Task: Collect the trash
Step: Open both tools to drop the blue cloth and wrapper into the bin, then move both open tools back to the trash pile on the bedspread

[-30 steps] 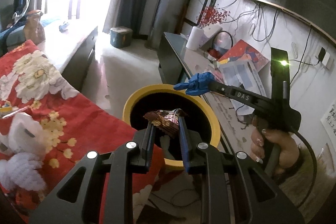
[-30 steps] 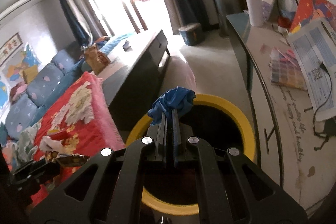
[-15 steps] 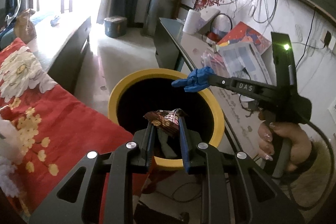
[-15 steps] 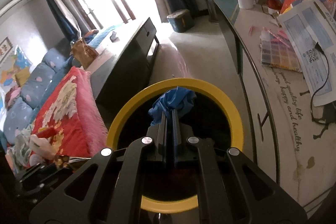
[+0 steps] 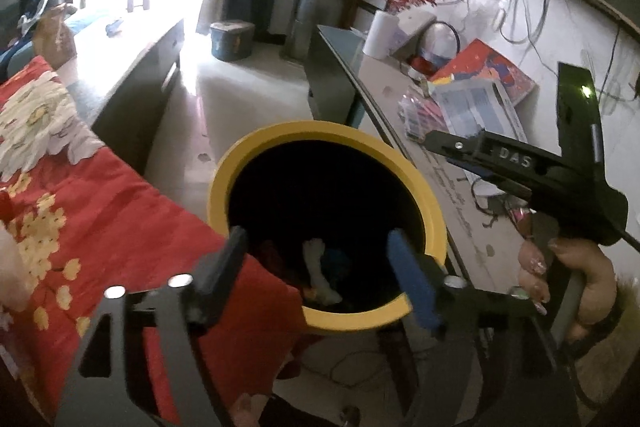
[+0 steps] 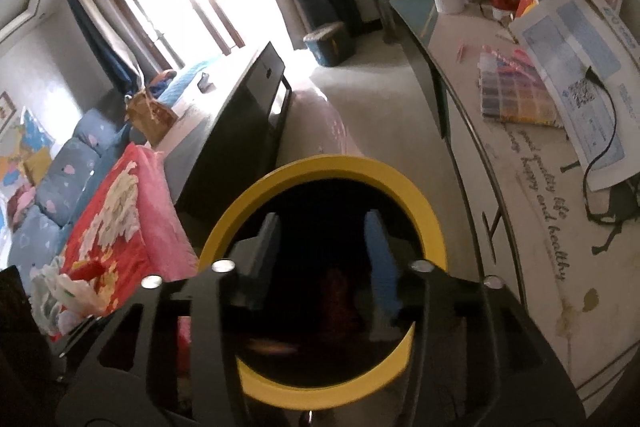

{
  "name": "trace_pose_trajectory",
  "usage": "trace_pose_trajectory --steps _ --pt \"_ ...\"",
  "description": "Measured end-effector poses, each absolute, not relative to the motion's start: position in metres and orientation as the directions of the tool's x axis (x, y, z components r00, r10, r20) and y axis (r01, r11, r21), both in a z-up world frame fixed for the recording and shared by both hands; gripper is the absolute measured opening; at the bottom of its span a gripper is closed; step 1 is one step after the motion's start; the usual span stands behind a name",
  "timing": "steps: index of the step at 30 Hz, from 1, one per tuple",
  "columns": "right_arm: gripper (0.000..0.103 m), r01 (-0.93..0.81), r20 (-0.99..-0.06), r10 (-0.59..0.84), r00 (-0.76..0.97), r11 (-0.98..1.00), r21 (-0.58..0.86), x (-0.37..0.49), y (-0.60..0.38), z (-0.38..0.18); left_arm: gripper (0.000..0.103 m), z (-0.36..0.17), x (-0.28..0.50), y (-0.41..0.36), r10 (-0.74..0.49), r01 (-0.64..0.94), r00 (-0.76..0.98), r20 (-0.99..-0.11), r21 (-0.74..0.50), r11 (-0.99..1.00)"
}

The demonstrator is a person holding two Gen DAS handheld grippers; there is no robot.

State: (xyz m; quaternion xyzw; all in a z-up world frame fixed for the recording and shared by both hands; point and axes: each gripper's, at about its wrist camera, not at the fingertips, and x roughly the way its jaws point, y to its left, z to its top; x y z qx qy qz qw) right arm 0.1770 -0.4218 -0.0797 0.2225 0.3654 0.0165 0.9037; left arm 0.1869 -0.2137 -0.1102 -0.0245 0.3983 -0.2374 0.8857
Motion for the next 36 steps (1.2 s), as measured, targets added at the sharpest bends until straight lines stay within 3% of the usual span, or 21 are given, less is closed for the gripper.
trace_pose_trajectory --steps 4,7,19,36 --pt "0.051 0.112 -0.632 0.189 0.751 0.907 0.405 0.173 -0.416 -0.071 0.086 -0.100 0.180 -0.204 -0.426 0.387 0.608 -0.670 -0.218 0.896" --pt "0.062 0.093 -0.607 0.191 0.771 0.910 0.404 0.169 -0.410 -0.063 0.087 -0.089 0.172 -0.196 -0.414 0.374 0.644 -0.644 -0.207 0.904" --pt "0.069 -0.016 -0.534 0.240 0.811 0.921 0.389 0.156 -0.379 -0.029 0.087 -0.051 0.146 -0.158 -0.341 0.308 0.756 -0.558 -0.156 0.939" --pt "0.070 -0.152 -0.508 0.325 0.798 0.923 0.353 0.141 -0.326 -0.011 0.087 -0.028 0.126 -0.108 -0.238 0.188 0.839 -0.489 -0.150 0.971"
